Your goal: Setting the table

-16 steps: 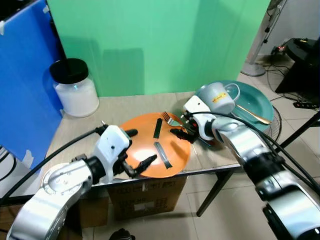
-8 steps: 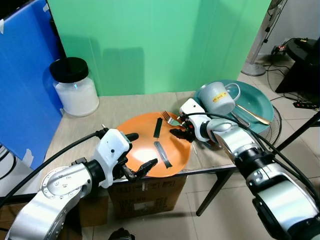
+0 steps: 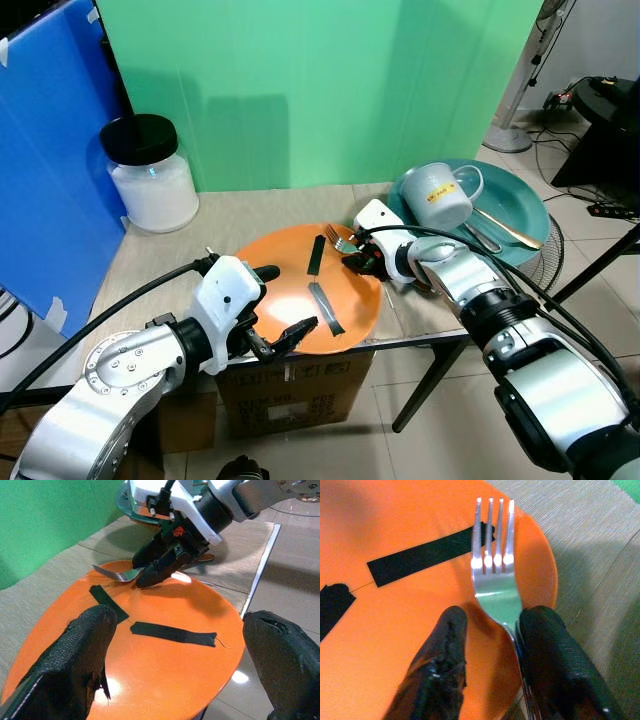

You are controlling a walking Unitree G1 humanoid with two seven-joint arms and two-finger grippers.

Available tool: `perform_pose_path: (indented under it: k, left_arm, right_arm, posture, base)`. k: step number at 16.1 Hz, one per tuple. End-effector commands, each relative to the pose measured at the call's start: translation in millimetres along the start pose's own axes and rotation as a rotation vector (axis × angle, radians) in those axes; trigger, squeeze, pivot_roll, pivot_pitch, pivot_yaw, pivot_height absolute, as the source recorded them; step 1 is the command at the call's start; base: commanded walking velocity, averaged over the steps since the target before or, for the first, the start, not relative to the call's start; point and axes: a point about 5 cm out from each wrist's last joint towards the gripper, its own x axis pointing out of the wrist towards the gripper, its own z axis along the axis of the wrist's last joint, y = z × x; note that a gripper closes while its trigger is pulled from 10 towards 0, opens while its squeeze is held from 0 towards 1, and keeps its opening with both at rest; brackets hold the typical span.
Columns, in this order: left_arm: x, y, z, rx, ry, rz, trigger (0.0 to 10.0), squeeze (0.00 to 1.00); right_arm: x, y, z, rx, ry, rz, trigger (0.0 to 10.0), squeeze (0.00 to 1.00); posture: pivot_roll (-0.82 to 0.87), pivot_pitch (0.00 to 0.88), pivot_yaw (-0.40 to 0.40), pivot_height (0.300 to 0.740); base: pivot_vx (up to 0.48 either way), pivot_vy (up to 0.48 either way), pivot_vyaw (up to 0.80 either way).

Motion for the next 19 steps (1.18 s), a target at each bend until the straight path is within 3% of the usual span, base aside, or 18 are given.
perform_pose_path:
  k: [1, 11, 19]
  left_arm:
    - [0.1, -4.3, 5, 0.022, -0.007, -0.028, 10.0, 0.00]
    - [2.0, -0.7, 5, 0.030, -0.013, -0.020, 10.0, 0.00]
    - [1.9, 2.2, 8, 0.033, -0.028, 0.007, 10.0, 0.00]
  right_arm:
    - [-0.4, -2.1, -4, 0.011, 0.026, -0.005, 0.0, 0.00]
    - [1.3, 0.0, 4, 0.002, 0.010, 0.028, 0.0, 0.00]
    - [-12.3, -9.1, 47, 0.035, -0.180, -0.011, 0.0, 0.00]
  posture:
    - [0.19, 0.000, -0.053, 0.740]
    - [0.19, 0.000, -0.049, 0.740]
    - [0.19, 0.000, -0.052, 0.740]
  base:
    - [0.000, 0.000, 0.00]
    - [0.000, 0.000, 0.00]
    - [0.000, 0.000, 0.00]
